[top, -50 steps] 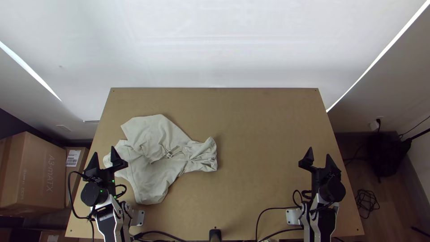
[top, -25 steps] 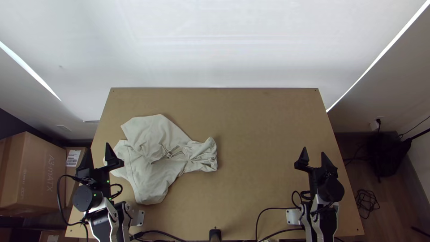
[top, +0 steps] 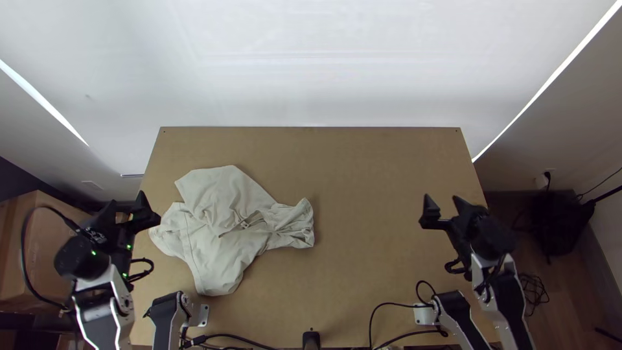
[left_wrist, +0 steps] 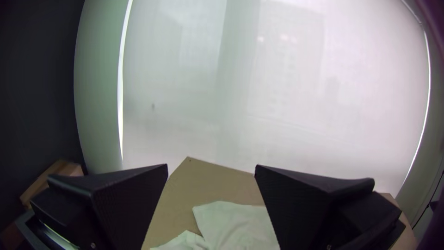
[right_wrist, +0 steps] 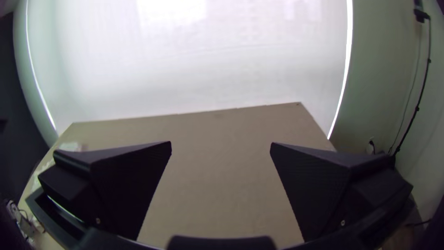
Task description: Fold the t-shirt
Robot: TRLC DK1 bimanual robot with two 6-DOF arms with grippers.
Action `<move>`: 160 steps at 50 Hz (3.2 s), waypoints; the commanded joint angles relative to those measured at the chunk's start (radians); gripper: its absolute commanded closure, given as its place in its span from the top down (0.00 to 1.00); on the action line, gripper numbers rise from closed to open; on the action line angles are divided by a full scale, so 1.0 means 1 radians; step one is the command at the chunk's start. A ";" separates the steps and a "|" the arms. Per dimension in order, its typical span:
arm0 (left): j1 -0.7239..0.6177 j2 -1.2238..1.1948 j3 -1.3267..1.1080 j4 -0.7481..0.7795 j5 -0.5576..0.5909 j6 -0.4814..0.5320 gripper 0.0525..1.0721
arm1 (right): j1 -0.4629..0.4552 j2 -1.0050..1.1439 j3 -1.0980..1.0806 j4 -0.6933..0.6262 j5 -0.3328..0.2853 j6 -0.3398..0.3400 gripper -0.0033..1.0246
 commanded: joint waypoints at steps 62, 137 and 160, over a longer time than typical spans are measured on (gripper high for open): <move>0.140 0.276 0.436 -0.529 -0.004 -0.004 0.96 | 0.891 1.289 0.938 -0.307 -0.044 -0.107 0.94; -0.475 0.430 0.227 -0.621 -0.015 0.341 0.95 | 0.358 1.511 1.300 -0.342 -0.050 0.005 0.03; -0.556 0.664 0.086 -0.749 -0.061 0.347 0.89 | 0.129 1.494 1.310 -0.319 -0.075 0.014 0.03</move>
